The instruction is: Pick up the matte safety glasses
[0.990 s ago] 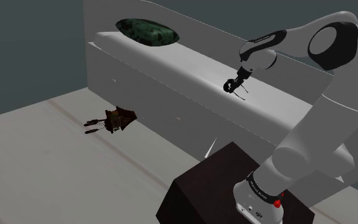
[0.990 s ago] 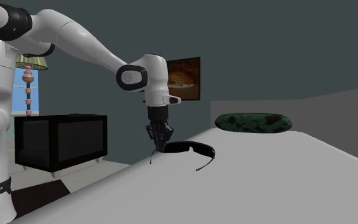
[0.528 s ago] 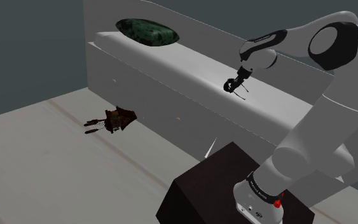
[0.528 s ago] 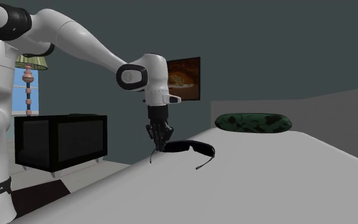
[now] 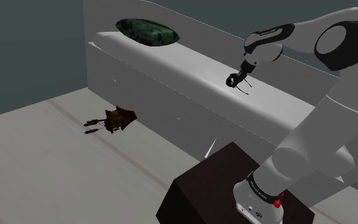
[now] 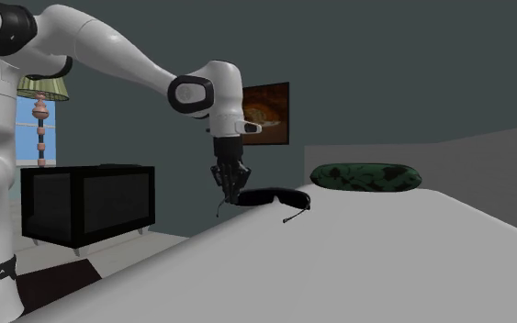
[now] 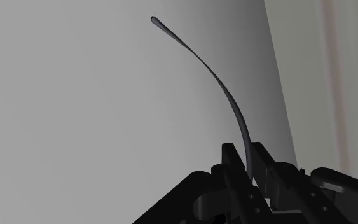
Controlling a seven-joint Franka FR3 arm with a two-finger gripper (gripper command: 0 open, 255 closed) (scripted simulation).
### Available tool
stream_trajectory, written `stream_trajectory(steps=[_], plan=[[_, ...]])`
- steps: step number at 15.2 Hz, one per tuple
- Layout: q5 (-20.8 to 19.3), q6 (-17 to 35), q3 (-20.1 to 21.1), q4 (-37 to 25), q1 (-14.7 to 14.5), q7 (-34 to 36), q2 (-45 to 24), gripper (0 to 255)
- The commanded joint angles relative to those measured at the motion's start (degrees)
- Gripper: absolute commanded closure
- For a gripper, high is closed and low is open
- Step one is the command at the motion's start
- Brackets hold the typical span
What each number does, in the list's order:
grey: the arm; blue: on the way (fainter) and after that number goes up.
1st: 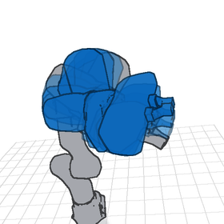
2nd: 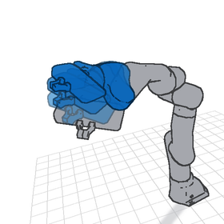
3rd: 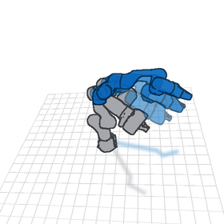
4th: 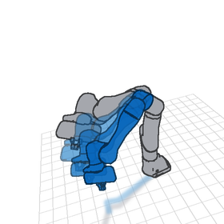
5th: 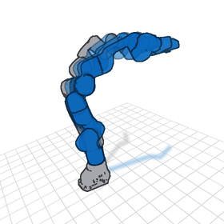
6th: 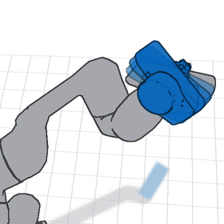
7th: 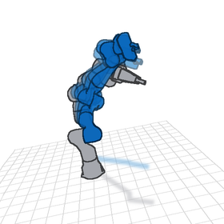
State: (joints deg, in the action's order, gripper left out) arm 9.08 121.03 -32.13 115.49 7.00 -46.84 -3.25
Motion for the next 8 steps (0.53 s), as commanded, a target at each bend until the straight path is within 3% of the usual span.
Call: stream_trajectory(steps=[1,8], plan=[[-0.58,-1.56,-0.02,-1.0,-0.06,0.5,0.69,255],[-1.61,-5.26,-0.02,-3.73,-0.15,1.49,1.94,255]])
